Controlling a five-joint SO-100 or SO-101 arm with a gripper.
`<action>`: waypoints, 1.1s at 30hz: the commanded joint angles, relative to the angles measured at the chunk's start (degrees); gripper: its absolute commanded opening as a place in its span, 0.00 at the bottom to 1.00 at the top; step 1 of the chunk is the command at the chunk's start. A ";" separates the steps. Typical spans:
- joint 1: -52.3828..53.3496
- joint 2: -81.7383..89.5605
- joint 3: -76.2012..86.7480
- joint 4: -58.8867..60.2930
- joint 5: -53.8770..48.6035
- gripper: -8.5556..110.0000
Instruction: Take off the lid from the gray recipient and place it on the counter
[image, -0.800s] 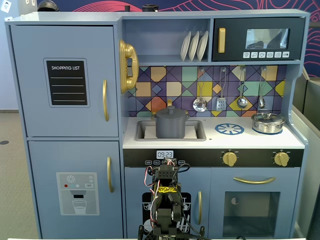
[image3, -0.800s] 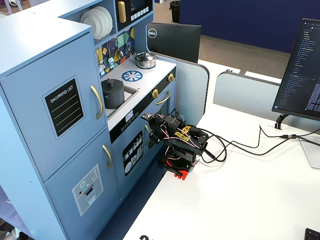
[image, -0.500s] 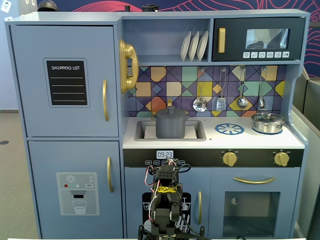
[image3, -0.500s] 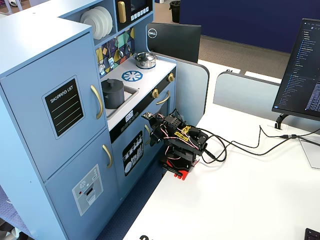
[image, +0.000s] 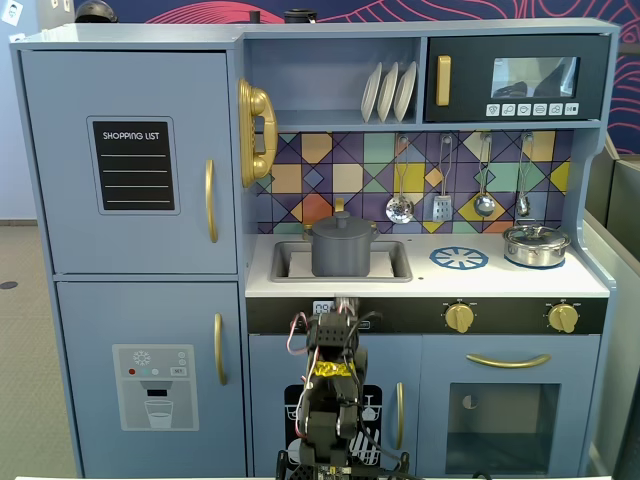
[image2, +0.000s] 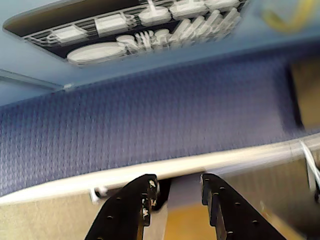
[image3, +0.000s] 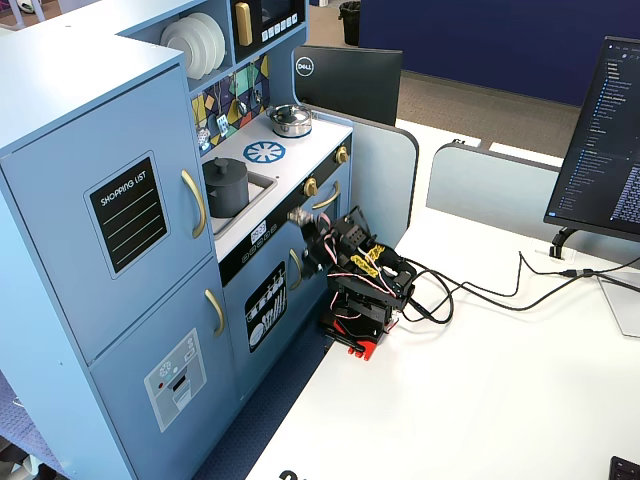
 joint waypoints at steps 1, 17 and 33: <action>0.44 -3.34 -14.24 -6.33 0.97 0.07; -3.34 -20.39 -30.85 -59.33 -0.53 0.20; -2.11 -36.04 -36.12 -67.94 -3.52 0.21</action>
